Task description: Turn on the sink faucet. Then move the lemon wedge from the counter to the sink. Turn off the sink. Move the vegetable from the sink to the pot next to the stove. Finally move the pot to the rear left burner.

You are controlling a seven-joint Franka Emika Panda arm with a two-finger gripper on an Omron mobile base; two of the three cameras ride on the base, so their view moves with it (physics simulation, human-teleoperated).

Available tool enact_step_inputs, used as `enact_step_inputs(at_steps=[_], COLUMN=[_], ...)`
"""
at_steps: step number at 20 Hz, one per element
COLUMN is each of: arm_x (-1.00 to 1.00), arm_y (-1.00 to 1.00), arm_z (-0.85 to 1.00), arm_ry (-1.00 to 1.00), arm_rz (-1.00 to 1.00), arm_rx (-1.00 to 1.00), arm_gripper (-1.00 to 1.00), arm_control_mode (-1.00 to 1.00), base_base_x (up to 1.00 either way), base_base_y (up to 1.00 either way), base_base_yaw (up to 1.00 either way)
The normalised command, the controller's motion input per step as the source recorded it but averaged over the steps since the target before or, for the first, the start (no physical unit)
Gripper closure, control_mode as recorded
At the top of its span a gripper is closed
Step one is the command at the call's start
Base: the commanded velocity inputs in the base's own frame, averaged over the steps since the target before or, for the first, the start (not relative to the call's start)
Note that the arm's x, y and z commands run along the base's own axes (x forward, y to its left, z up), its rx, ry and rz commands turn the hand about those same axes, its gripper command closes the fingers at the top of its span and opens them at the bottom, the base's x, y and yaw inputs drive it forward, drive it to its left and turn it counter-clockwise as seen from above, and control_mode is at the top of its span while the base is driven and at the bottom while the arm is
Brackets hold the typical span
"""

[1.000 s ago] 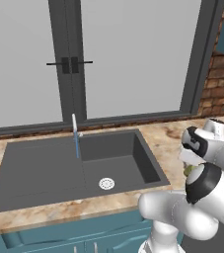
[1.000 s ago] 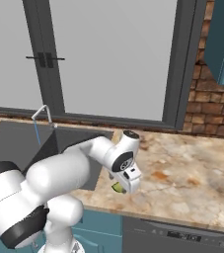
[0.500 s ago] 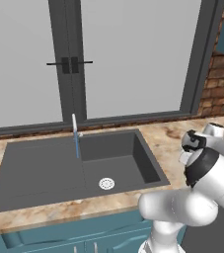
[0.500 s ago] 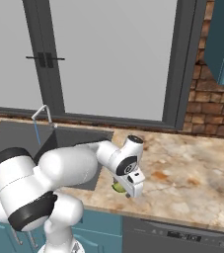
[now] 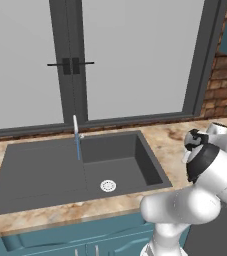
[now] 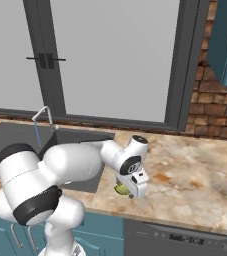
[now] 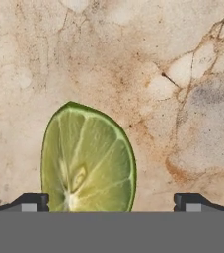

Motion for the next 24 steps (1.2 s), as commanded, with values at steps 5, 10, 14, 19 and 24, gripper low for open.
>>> enact_step_inputs(at_steps=[5, 10, 14, 19, 24], arm_x=[0.02, 0.0, 0.06, 0.1, 0.1], arm_y=[0.0, 0.17, 0.24, 0.15, -0.05], arm_z=[-0.04, -0.16, -0.1, -0.11, -0.19], arm_ry=[0.0, 0.0, 0.0, 0.0, -0.01], arm_rz=[0.0, 0.0, 0.0, 0.0, 0.02], arm_rx=[0.0, 0.0, 0.0, 0.0, 0.0], arm_gripper=[-1.0, -1.0, -1.0, -1.0, 1.0], arm_control_mode=[-1.0, -1.0, -1.0, -1.0, -1.0], base_base_x=[0.0, 0.0, 0.0, 0.0, 0.0], base_base_y=[0.0, 0.0, 0.0, 0.0, 0.0], base_base_yaw=[0.0, 0.0, 0.0, 0.0, 0.0])
